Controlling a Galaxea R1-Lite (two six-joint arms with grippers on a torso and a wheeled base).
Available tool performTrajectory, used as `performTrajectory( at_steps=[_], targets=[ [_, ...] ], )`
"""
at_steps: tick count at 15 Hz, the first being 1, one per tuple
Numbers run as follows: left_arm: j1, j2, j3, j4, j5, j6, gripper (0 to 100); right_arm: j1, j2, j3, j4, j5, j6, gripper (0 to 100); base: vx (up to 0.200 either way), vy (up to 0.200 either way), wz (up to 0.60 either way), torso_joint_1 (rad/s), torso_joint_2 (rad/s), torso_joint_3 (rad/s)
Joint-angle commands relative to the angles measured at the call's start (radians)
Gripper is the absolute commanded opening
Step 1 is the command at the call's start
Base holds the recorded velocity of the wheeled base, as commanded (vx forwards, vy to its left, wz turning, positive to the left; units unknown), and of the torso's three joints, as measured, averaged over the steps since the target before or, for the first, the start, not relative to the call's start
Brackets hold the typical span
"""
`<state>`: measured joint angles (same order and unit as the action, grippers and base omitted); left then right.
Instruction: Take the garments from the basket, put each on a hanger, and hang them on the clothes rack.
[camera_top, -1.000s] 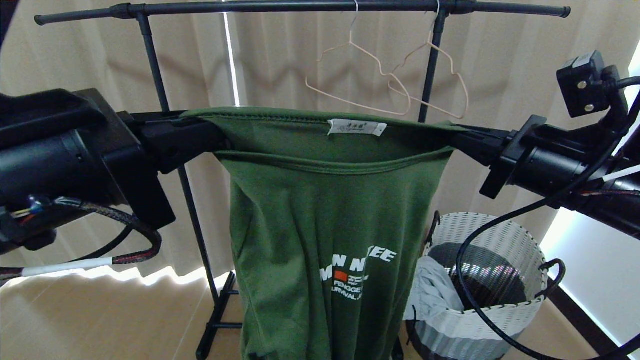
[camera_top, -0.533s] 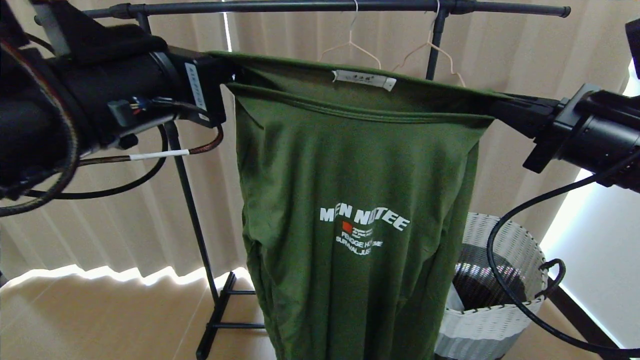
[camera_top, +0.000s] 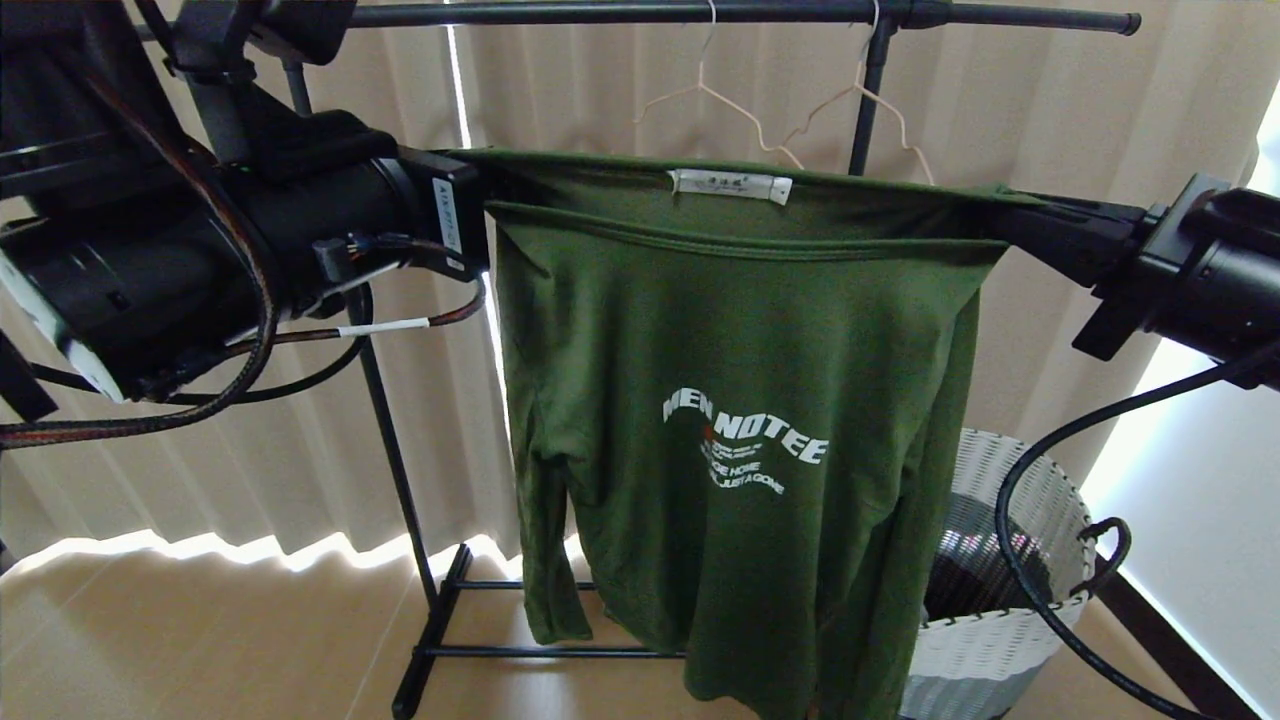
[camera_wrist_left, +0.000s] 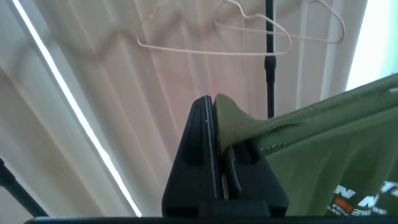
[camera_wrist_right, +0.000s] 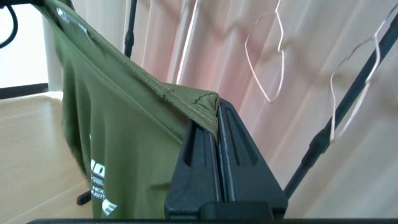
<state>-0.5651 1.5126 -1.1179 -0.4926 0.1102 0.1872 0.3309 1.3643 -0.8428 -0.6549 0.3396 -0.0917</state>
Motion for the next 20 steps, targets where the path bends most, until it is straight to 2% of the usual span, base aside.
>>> performTrajectory(
  at_steps=[1,6,8,14,15,17,20],
  targets=[
    [0.001,0.003,0.015,-0.001,0.000,0.001,0,0.000,0.018,0.002,-0.005,-0.001,0.001,0,0.000,0.000,0.00,0.000,0.00,0.000],
    [0.001,0.003,0.023,-0.001,0.000,0.000,0,0.000,0.010,0.007,0.008,-0.002,0.000,0,0.000,0.000,0.00,0.000,0.00,0.000],
    [0.001,0.001,0.073,-0.001,0.000,0.003,0,0.000,0.009,0.036,0.004,-0.002,0.000,0,0.000,0.000,0.00,0.000,0.00,0.000],
    [-0.001,-0.002,0.067,-0.003,-0.001,-0.002,0,0.000,-0.008,0.044,0.014,-0.001,-0.002,0,0.000,0.000,0.00,0.000,0.00,0.000],
    [0.001,0.000,0.066,-0.003,-0.001,-0.002,0,0.002,-0.014,0.056,0.023,-0.001,-0.002,100,0.000,0.000,0.00,0.000,0.00,0.000],
    [0.001,0.001,0.067,-0.003,0.000,-0.002,0,0.004,-0.022,0.080,0.012,-0.001,0.000,100,0.000,0.000,0.00,0.000,0.00,0.000],
    [0.080,0.001,0.070,0.000,0.013,0.001,0,0.005,-0.083,0.122,0.011,0.009,0.004,100,0.000,0.000,0.00,0.000,0.00,0.000]
  ],
)
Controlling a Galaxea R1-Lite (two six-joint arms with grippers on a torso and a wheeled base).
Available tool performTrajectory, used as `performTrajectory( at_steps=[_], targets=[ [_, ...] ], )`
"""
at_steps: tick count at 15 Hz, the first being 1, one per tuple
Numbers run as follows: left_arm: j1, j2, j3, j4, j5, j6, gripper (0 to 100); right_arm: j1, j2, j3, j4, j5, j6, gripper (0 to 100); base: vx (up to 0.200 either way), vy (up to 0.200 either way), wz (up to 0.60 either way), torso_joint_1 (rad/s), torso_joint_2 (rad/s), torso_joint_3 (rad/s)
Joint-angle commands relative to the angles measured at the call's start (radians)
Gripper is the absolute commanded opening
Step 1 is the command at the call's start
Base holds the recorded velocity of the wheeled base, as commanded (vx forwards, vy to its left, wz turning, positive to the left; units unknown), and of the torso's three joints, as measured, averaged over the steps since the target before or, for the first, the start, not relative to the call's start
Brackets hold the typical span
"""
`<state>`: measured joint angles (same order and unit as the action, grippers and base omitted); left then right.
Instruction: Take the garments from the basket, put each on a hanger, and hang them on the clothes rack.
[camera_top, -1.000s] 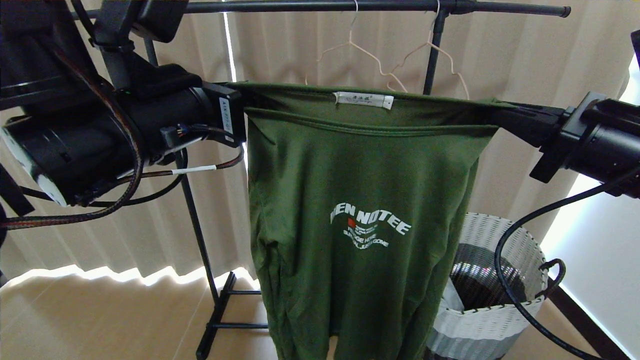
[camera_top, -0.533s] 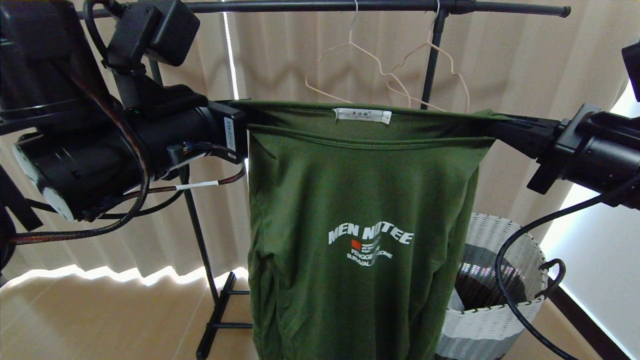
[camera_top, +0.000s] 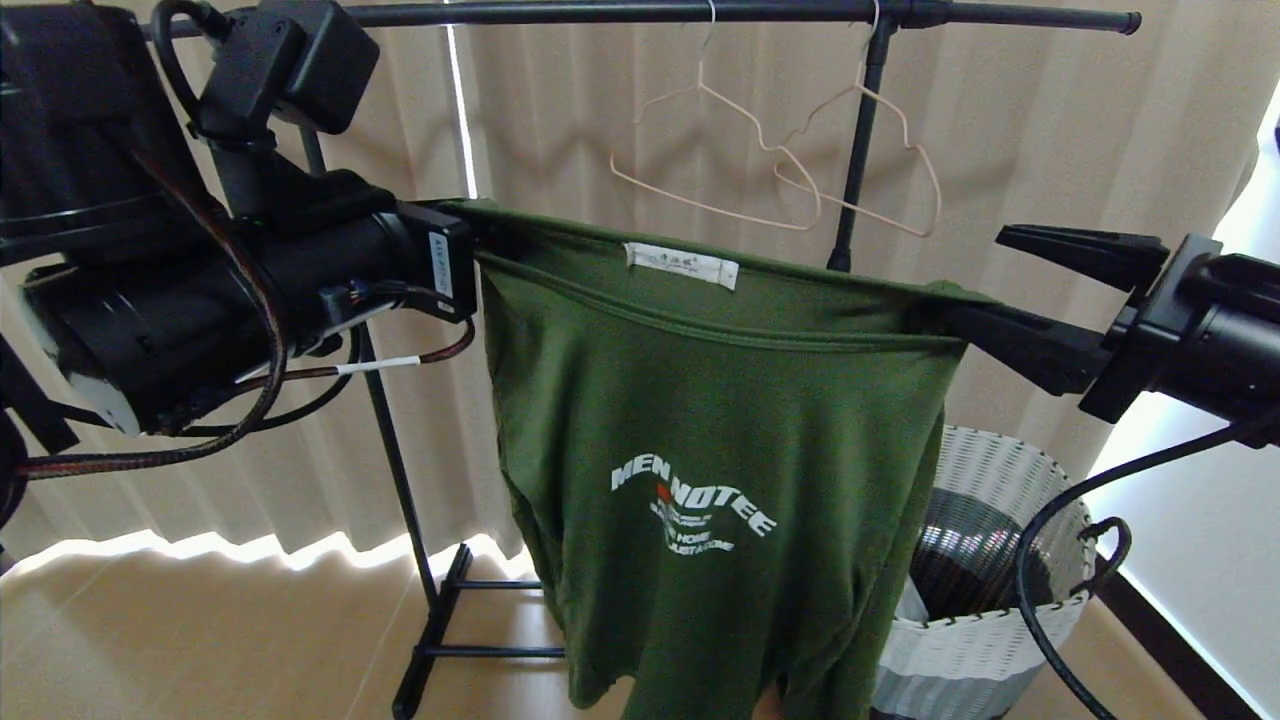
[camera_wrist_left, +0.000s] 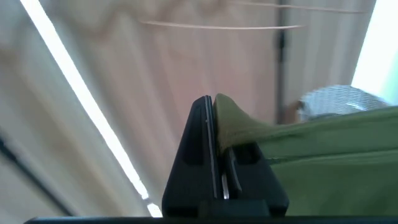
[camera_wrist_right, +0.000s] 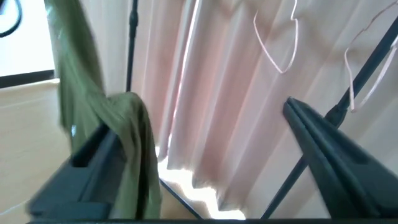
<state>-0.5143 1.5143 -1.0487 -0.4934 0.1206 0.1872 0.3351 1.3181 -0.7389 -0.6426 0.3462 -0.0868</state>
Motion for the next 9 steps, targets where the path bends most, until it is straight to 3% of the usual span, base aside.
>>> performTrajectory(
  at_steps=[1,5,7,9],
  targets=[
    [0.057,-0.002,0.003,0.001,0.004,0.000,0,0.001,-0.071,0.030,0.000,0.004,0.010,100,0.000,0.000,0.00,0.000,0.00,0.000],
    [0.103,-0.006,0.007,-0.001,0.011,-0.005,0,0.001,-0.135,0.052,0.009,0.070,0.055,100,0.000,0.000,0.00,0.000,0.00,0.000],
    [0.102,-0.029,0.013,0.001,0.010,-0.005,0,-0.008,-0.135,0.064,0.014,0.060,0.045,100,0.000,0.000,0.00,0.000,0.00,0.000],
    [0.102,-0.072,0.049,0.001,0.010,-0.003,0,-0.031,-0.138,0.085,0.014,0.011,-0.031,100,0.000,0.000,0.00,0.000,0.00,0.000]
  ],
)
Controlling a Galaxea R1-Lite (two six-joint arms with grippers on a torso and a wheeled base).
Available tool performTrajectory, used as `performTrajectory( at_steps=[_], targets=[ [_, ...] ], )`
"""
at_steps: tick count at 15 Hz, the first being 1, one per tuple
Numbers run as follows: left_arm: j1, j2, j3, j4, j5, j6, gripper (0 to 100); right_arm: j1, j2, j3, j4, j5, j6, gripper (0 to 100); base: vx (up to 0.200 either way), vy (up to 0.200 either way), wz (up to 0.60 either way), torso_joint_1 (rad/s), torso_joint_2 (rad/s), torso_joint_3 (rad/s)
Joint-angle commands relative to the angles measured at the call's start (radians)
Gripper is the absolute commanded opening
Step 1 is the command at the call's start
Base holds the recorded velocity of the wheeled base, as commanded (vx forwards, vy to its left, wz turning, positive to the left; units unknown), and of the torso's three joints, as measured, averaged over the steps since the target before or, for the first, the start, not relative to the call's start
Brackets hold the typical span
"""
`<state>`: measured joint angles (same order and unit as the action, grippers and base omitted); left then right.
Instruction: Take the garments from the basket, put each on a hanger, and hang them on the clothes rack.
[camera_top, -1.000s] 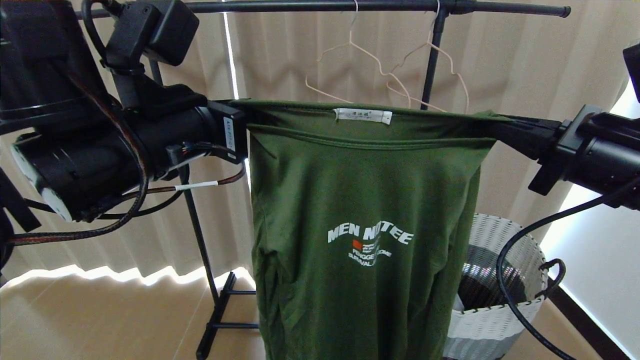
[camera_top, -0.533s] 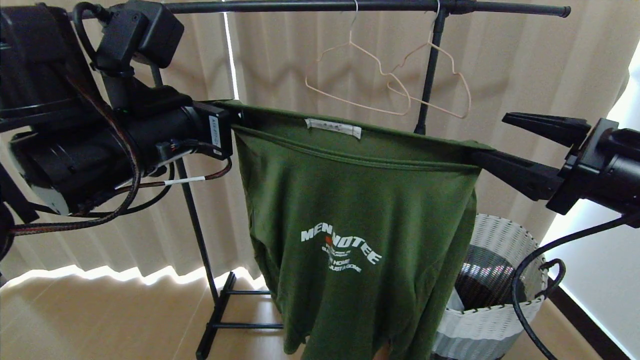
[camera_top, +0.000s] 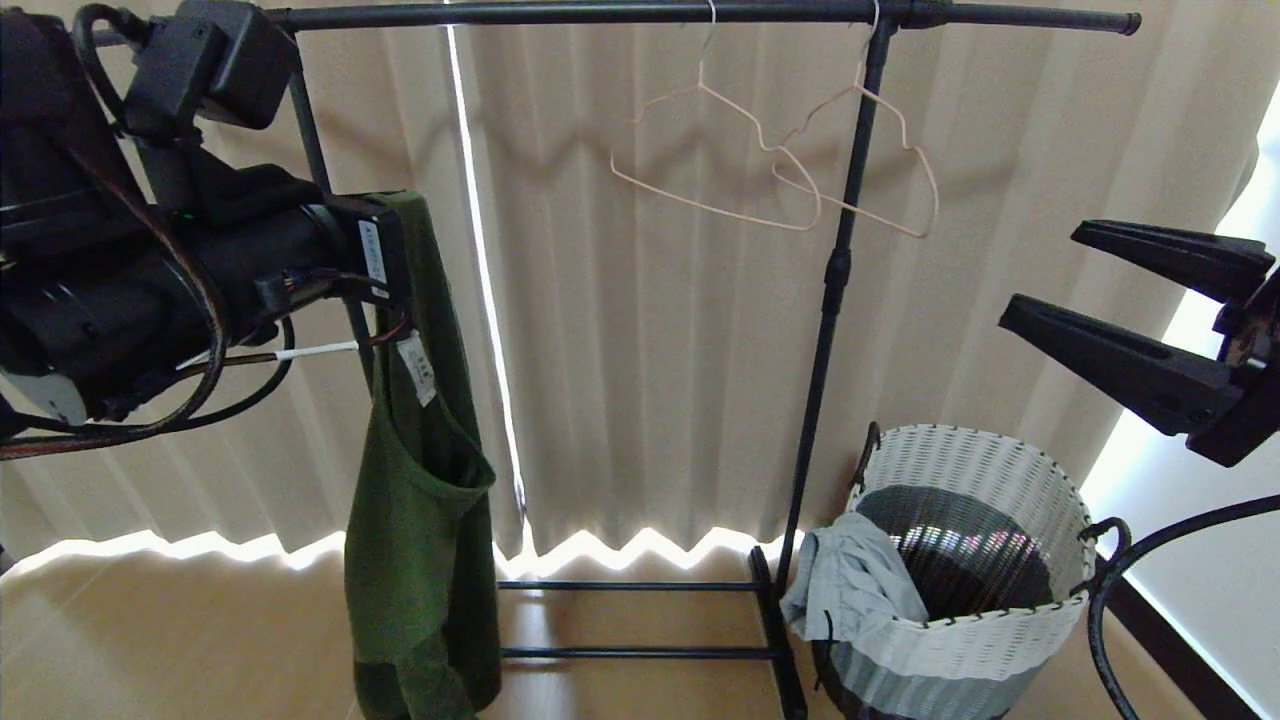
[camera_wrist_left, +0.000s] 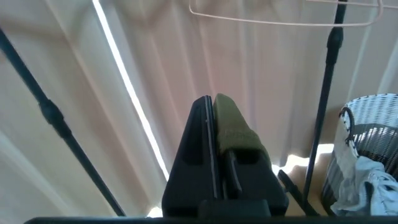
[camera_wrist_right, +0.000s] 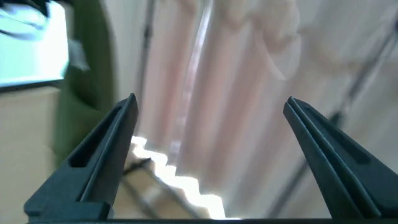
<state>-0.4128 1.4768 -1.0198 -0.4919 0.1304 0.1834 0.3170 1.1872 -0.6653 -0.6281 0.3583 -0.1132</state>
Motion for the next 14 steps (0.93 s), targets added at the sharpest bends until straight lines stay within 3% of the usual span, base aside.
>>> performTrajectory(
  at_steps=[1,4,7,13,14],
  targets=[
    [0.002,-0.067,0.053,0.001,-0.006,0.001,0,-0.044,-0.017,0.038,-0.007,-0.073,-0.062,100,0.000,0.000,0.00,0.000,0.00,0.000],
    [0.005,-0.108,0.107,0.001,-0.012,0.001,0,-0.052,-0.011,0.070,-0.013,-0.269,-0.089,100,0.000,0.000,0.00,0.000,0.00,0.000],
    [0.000,-0.102,0.092,0.003,-0.014,0.001,0,-0.055,-0.021,0.073,-0.015,-0.354,-0.088,100,0.000,0.000,0.00,0.000,0.00,0.000],
    [-0.009,-0.102,0.125,0.001,-0.017,-0.010,0,-0.056,-0.047,0.081,-0.018,-0.320,-0.062,100,0.000,0.000,0.00,0.000,0.00,0.000],
    [-0.024,-0.110,0.175,-0.002,-0.057,-0.015,0,-0.055,-0.046,0.101,-0.016,-0.317,-0.048,100,0.000,0.000,0.00,0.000,0.00,0.000]
  ],
)
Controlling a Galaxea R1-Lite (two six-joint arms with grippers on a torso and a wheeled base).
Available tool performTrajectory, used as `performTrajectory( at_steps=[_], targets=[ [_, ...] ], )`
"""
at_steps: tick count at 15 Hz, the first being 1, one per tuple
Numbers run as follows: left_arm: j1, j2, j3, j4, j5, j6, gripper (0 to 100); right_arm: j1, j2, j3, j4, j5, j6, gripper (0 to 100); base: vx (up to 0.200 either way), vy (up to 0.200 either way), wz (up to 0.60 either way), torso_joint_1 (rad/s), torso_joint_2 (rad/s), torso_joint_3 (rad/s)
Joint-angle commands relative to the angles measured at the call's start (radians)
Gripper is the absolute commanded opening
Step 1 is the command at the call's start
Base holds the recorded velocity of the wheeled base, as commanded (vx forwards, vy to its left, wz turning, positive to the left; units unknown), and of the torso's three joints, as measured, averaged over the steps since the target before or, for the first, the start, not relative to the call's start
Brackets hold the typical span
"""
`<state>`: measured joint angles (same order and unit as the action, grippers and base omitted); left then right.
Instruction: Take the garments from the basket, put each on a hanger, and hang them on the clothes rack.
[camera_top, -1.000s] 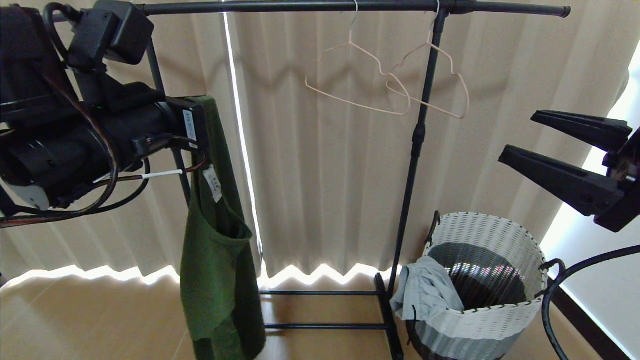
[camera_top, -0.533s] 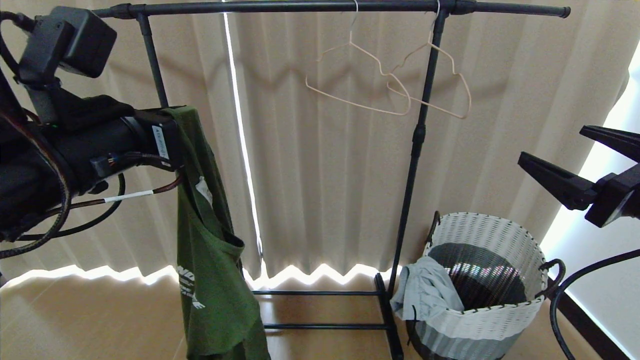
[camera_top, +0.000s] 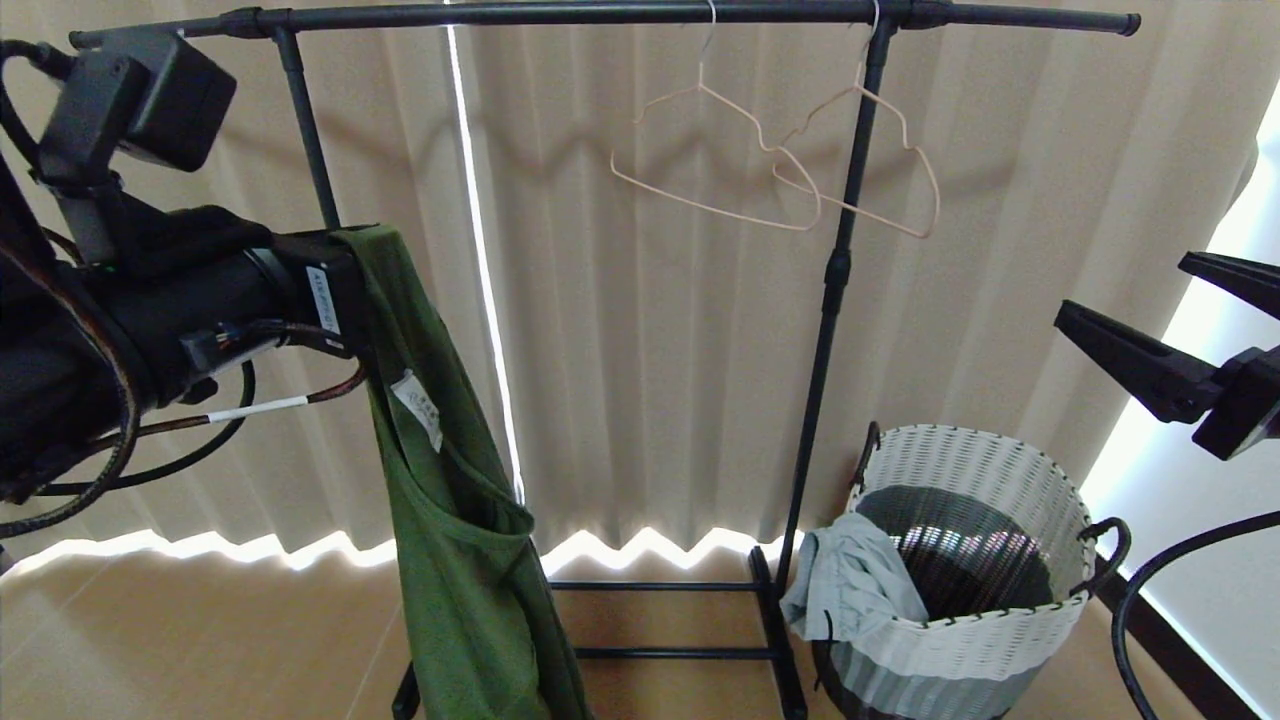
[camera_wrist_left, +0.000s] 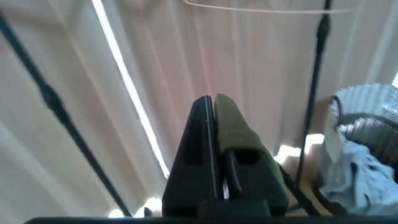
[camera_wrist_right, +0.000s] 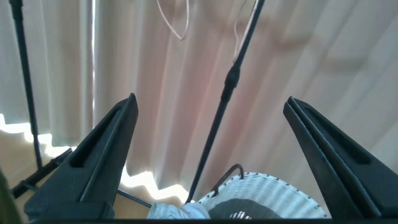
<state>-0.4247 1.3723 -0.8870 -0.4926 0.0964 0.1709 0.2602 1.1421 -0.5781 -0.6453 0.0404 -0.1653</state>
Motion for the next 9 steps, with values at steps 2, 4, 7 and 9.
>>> performTrajectory(
  at_steps=[2,4,7,9],
  targets=[
    [-0.011,-0.061,0.137,-0.012,-0.144,-0.005,0,0.001,-0.009,0.041,0.004,-0.005,0.003,100,0.000,0.000,0.00,0.000,0.00,0.000],
    [-0.005,-0.076,0.184,-0.063,-0.178,-0.008,0,-0.009,-0.032,0.037,0.016,-0.008,0.001,100,0.000,0.000,0.00,0.000,0.00,0.000],
    [-0.005,-0.059,0.261,-0.190,-0.181,-0.037,0,-0.105,-0.041,0.044,0.016,-0.008,-0.006,100,0.000,0.000,0.00,0.000,0.00,0.000],
    [-0.009,-0.036,0.296,-0.239,-0.181,-0.042,0,-0.128,-0.042,0.046,0.016,-0.008,-0.008,100,0.000,0.000,0.00,0.000,0.00,0.000]
  ],
)
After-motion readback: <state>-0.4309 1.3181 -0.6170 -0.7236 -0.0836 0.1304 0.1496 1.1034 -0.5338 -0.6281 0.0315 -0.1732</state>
